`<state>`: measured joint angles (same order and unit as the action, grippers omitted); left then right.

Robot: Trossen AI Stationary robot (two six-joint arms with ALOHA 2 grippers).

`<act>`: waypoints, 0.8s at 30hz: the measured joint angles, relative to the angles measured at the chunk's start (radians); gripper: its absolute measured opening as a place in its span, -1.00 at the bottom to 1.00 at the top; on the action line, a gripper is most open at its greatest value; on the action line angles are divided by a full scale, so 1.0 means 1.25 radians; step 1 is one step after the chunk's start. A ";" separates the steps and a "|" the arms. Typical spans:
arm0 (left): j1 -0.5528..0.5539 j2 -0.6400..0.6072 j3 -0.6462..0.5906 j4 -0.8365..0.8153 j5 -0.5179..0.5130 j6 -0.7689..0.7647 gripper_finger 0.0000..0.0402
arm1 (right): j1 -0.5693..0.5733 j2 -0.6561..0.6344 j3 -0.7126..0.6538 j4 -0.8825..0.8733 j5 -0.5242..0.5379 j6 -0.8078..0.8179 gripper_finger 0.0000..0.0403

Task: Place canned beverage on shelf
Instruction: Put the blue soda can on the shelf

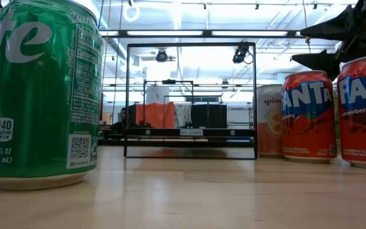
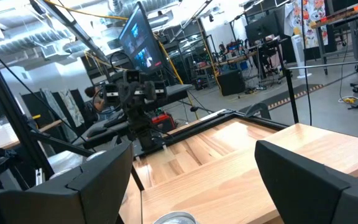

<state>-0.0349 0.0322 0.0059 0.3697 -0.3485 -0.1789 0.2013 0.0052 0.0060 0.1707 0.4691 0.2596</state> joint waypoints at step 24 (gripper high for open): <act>-0.006 0.157 0.164 -0.181 0.081 -0.034 -0.09 | -0.002 0.002 0.000 0.122 0.127 -0.038 0.73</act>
<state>-0.0426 0.2286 0.2114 0.1431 -0.2471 -0.2211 0.1993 0.0074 0.0062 0.3236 0.6273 0.2121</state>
